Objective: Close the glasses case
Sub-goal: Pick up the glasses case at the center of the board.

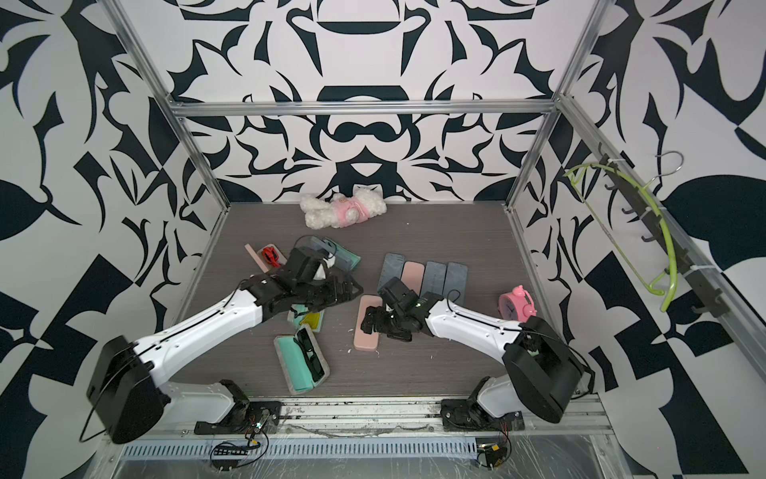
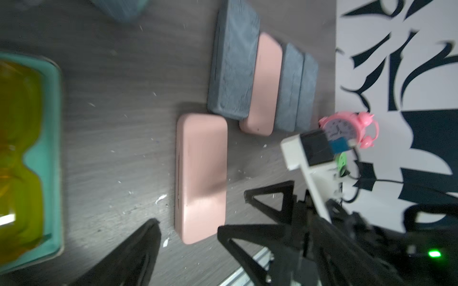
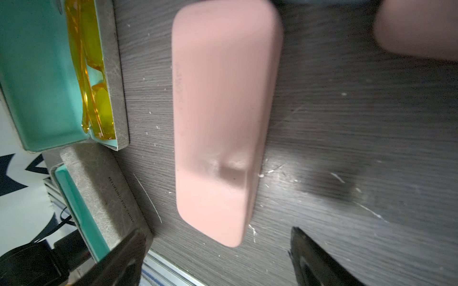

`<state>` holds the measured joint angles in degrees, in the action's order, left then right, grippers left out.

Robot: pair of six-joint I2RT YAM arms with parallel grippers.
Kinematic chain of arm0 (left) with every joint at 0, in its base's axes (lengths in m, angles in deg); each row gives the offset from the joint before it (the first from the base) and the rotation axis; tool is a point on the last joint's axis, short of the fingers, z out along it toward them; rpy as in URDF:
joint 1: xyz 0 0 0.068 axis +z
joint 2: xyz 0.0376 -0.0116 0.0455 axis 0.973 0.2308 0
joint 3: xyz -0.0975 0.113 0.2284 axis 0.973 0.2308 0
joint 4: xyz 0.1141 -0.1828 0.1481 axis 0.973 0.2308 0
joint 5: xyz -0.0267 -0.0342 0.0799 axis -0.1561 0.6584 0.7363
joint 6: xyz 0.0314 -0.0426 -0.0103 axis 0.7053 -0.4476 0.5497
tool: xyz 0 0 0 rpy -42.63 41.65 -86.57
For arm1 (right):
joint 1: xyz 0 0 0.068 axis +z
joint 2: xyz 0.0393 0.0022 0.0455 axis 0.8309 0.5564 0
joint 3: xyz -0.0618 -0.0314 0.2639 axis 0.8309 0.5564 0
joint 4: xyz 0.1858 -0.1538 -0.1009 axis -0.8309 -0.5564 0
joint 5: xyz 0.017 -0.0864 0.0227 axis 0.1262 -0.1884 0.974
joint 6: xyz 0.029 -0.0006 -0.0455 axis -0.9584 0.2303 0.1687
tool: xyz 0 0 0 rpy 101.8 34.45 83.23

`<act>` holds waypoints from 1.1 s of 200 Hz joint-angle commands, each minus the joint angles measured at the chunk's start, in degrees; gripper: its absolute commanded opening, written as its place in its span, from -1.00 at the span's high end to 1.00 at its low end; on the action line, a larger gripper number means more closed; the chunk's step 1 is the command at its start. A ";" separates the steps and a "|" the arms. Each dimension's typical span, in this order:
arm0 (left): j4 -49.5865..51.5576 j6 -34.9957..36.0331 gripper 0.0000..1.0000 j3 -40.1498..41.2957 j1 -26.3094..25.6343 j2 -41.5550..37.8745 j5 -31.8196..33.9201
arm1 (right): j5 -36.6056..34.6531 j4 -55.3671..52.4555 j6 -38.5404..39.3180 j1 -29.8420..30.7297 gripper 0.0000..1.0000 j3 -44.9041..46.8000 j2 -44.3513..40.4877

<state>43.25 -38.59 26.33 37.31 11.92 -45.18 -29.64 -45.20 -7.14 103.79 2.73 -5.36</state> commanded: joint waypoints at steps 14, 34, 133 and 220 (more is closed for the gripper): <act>7.15 3.70 -0.99 2.03 4.37 -10.69 6.37 | -11.29 -6.97 -2.31 4.92 -0.92 -6.70 4.69; 10.60 5.76 -0.99 1.10 5.20 -13.67 8.16 | -14.02 -9.42 -2.99 6.47 -0.92 -10.05 7.71; 13.93 7.53 -0.99 1.87 5.60 -16.71 8.16 | -21.67 -15.86 -4.21 9.05 -0.88 -18.75 17.78; 14.05 8.37 -0.99 3.01 6.11 -17.23 7.83 | -23.02 -15.87 -4.47 9.45 -0.44 -20.95 21.32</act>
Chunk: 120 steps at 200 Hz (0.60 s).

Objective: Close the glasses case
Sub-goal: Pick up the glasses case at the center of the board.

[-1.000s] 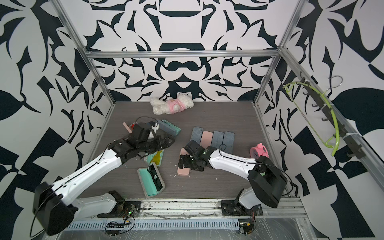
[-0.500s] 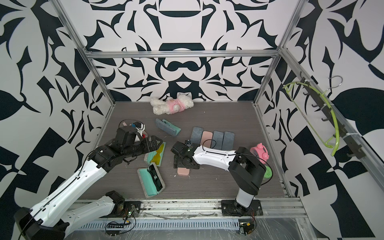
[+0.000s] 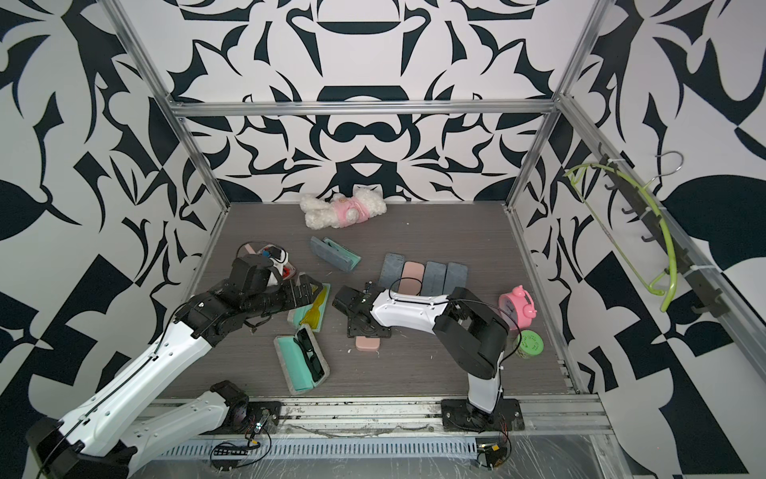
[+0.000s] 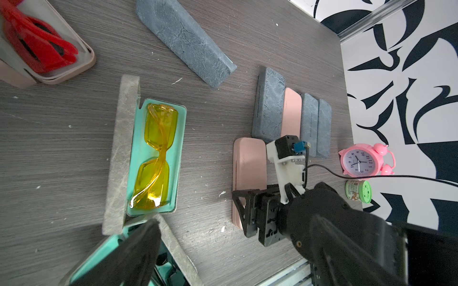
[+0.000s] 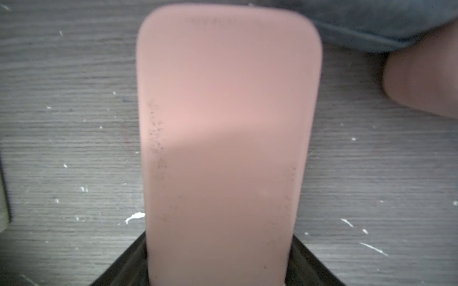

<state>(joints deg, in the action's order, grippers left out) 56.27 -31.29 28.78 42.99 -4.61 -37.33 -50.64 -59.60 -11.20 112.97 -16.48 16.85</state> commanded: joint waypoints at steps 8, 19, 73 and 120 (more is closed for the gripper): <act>1.03 1.12 -0.99 0.57 0.45 -0.58 -0.02 | -1.97 -1.37 -0.44 0.27 -0.39 -1.81 -1.07; 0.95 1.21 -0.99 0.54 0.50 -0.47 -0.01 | -1.95 -1.01 -0.60 0.35 -0.34 -1.58 -1.54; 0.99 1.29 -0.99 0.67 0.69 -0.14 0.00 | -2.01 -0.71 0.21 0.36 -0.21 -1.69 -5.83; 0.85 1.12 -0.99 0.65 0.69 0.21 -0.04 | -3.78 -5.16 4.22 -1.16 -0.21 -4.17 -12.93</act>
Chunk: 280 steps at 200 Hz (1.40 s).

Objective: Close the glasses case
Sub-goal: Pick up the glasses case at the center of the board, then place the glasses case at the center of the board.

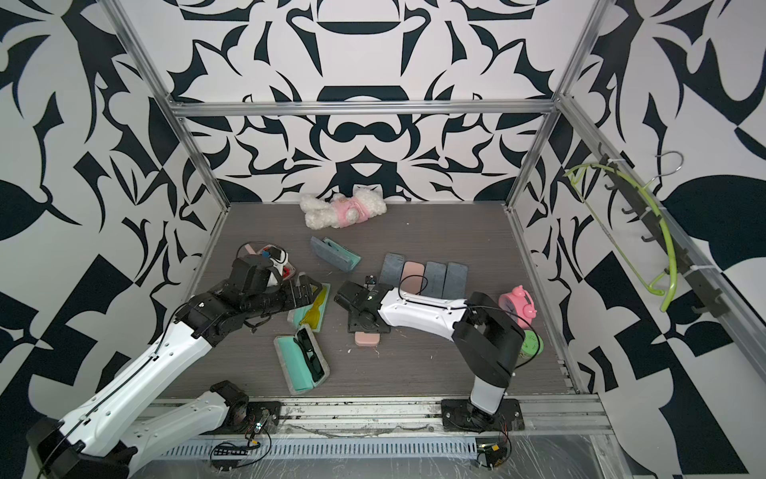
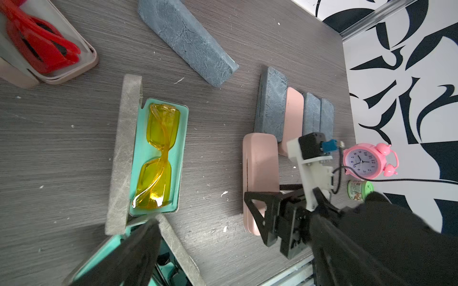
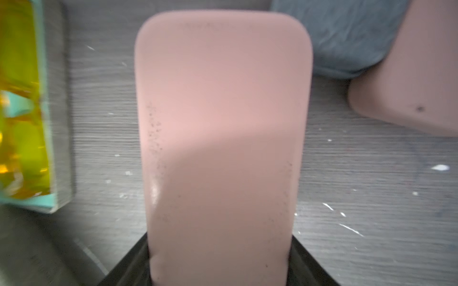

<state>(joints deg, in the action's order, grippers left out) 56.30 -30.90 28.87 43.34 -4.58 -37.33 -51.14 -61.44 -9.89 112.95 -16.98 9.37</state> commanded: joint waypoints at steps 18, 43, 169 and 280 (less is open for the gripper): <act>0.27 0.70 -0.99 0.75 0.28 0.50 -0.52 | -3.03 -4.64 5.07 -4.91 -0.20 -1.92 -9.33; -0.49 0.72 -0.99 0.83 0.34 1.28 -1.52 | -1.76 -6.98 9.42 -14.08 -0.18 1.68 -15.60; -5.58 0.70 -0.99 1.44 0.12 7.79 -7.11 | -1.39 -14.50 31.12 -54.45 -0.18 5.15 -19.36; -5.45 1.50 -0.99 0.21 0.12 8.68 -7.51 | -0.26 -4.07 39.28 -60.31 -0.19 6.48 -8.48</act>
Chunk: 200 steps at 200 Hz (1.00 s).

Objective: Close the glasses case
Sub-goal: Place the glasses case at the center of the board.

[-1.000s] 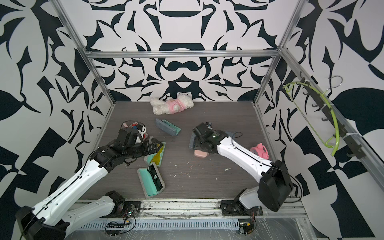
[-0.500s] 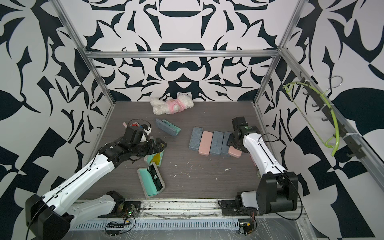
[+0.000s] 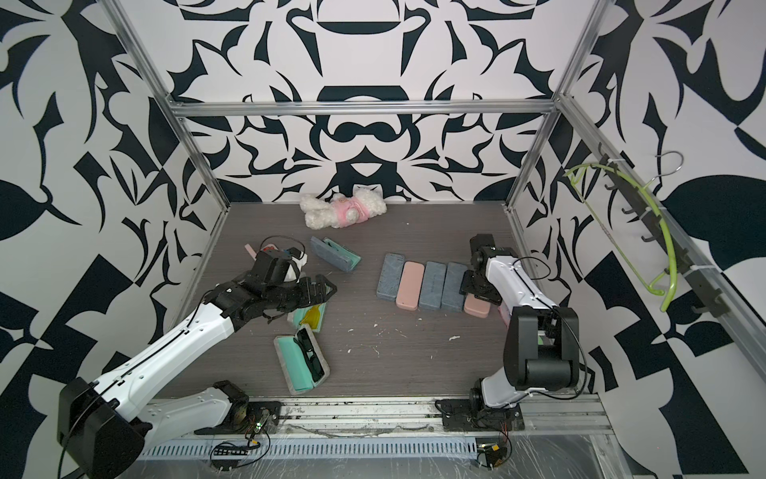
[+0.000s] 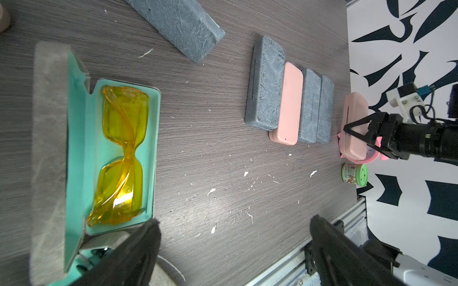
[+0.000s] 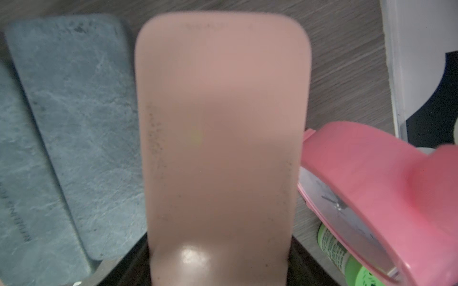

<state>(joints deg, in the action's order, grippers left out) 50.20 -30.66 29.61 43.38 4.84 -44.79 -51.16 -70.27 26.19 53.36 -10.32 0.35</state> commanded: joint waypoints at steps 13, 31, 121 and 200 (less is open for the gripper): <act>0.70 1.21 -0.99 -0.54 0.13 -0.63 0.01 | -0.60 5.68 3.84 -0.84 -0.19 -0.16 1.65; 0.86 1.18 -0.99 -0.61 0.10 -0.59 0.10 | 0.79 7.08 4.18 -1.26 -0.19 0.40 3.08; 2.23 1.23 -0.99 -1.08 0.18 -0.78 1.48 | 5.26 9.48 3.01 -1.33 -0.48 3.30 2.14; 6.19 1.07 -0.99 -2.45 1.66 0.65 2.43 | 9.32 9.65 2.17 -1.47 -0.66 3.65 -1.49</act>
<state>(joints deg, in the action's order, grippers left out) 52.89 -30.26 29.37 43.88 4.84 -43.34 -44.00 -61.07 29.32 51.70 -6.69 1.81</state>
